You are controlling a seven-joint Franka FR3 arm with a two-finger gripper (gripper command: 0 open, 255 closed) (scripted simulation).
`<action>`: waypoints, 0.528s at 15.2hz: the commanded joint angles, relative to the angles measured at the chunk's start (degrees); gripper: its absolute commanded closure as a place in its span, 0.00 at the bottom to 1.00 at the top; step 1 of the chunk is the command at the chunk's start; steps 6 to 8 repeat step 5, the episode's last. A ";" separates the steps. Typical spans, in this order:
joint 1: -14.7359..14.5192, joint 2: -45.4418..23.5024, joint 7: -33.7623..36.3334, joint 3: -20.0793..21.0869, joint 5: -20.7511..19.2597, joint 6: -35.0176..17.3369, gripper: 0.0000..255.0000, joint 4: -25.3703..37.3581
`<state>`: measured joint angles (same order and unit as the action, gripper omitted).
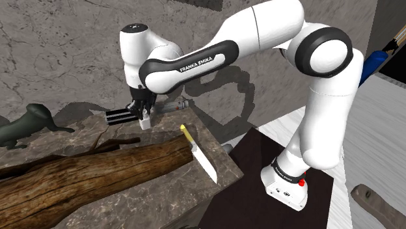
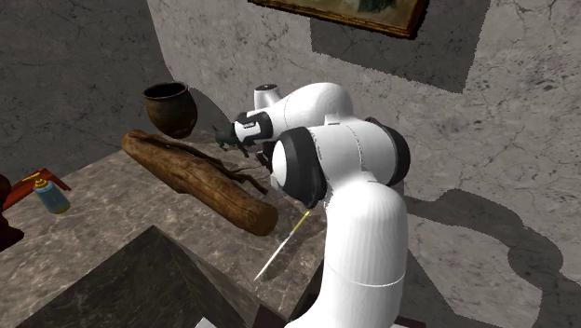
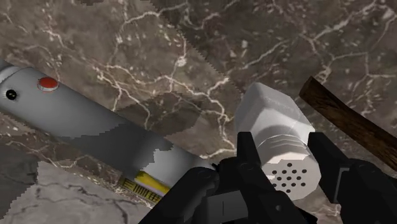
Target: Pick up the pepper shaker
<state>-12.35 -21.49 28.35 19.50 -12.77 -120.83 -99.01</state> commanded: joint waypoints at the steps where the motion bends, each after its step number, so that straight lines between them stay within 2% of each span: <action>1: 0.00 0.44 -0.24 0.13 0.29 1.39 1.00 0.97; 8: 0.05 1.02 -0.52 0.26 0.61 2.79 1.00 1.84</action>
